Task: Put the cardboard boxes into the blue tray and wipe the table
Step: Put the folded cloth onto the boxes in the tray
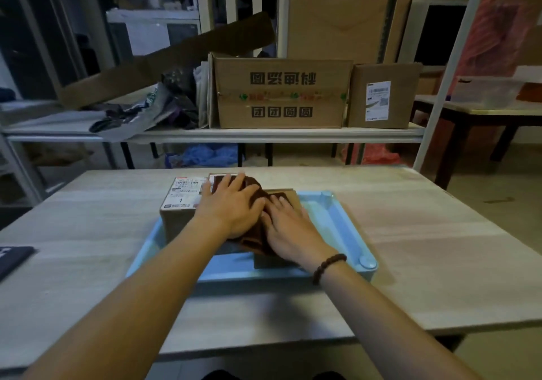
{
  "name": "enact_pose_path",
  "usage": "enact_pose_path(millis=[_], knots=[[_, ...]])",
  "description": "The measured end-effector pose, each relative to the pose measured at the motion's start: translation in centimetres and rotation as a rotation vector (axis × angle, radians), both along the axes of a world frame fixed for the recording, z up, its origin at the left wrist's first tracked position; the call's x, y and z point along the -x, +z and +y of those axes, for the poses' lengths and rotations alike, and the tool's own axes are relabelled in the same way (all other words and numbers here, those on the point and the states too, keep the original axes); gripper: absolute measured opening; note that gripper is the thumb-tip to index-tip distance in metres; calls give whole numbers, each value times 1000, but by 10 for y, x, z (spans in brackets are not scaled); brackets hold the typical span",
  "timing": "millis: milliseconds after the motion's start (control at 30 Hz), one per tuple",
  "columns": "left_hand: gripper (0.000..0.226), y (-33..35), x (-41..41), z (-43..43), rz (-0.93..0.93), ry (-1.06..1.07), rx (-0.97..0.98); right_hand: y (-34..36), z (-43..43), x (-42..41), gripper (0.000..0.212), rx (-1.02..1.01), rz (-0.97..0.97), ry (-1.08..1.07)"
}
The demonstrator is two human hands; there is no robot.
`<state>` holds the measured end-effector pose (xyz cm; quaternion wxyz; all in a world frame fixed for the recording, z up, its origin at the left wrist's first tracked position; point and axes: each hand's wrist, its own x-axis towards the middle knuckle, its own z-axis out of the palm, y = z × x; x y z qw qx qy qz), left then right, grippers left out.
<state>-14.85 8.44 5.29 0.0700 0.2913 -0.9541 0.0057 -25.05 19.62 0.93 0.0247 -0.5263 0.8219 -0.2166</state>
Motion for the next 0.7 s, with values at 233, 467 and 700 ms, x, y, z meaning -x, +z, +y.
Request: enact_pose_path(millis=[233, 467, 700], knots=[[60, -34, -36, 39, 311, -13, 177, -23, 62, -13, 59, 55, 104, -113], [62, -103, -91, 85, 388, -13, 178, -71, 114, -38, 62, 144, 222, -211], [61, -148, -115, 109, 251, 49, 175, -113, 152, -62, 60, 147, 232, -144]])
